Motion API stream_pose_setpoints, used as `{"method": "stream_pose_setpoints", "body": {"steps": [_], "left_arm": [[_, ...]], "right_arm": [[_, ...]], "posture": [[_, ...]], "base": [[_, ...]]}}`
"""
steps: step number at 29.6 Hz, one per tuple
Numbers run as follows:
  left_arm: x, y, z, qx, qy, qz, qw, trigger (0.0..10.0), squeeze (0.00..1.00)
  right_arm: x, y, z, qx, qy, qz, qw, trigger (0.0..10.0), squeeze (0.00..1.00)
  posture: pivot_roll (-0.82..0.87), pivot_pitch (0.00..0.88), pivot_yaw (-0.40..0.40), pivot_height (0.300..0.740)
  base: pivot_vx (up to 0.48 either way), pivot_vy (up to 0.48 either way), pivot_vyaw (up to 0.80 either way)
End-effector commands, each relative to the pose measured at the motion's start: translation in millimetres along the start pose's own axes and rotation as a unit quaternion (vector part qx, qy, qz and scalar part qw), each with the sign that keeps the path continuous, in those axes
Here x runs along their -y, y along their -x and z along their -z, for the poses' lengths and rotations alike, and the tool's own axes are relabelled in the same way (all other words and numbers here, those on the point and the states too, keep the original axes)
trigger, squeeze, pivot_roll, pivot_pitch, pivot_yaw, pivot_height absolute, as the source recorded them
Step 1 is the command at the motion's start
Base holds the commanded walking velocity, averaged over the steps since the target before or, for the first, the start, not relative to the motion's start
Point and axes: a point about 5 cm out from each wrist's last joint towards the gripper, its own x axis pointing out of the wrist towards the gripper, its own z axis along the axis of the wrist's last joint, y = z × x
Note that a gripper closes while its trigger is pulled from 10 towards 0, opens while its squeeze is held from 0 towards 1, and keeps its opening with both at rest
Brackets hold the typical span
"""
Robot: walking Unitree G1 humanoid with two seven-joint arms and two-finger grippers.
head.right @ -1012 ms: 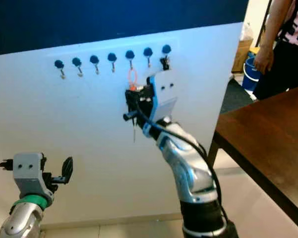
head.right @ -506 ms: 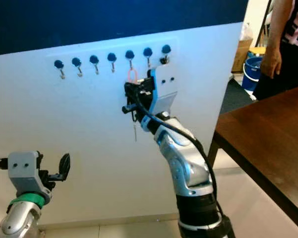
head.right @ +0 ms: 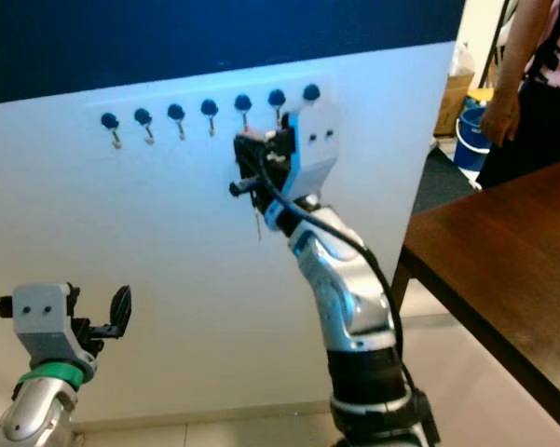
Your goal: Hang keys on a hook
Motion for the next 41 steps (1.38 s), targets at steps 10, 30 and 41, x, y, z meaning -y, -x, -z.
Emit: {"method": "stream_pose_setpoints", "body": {"steps": [10, 30, 41], "left_arm": [[-6.8, 6.7, 0, 0.001, -0.002, -0.017, 1.0, 10.0, 0.0], [-12.3, 11.8, 1, -0.003, -0.004, -0.032, 0.999, 10.0, 0.0], [-13.5, 12.9, 1, -0.005, -0.006, -0.032, 0.999, 10.0, 0.0]], "right_arm": [[4.9, -31.9, -1, 0.014, -0.001, -0.024, 1.0, 10.0, 0.0], [-14.3, -58.5, -11, 0.067, -0.004, -0.131, 0.989, 10.0, 0.0], [-18.2, -61.0, 6, 0.051, 0.002, -0.151, 0.987, 10.0, 0.0]], "posture": [[-0.23, 0.117, 0.185, 0.74], [-0.22, 0.128, 0.169, 0.74], [-0.21, 0.126, 0.171, 0.74]], "base": [[0.0, 0.0, 0.0], [0.0, 0.0, 0.0], [0.0, 0.0, 0.0]]}}
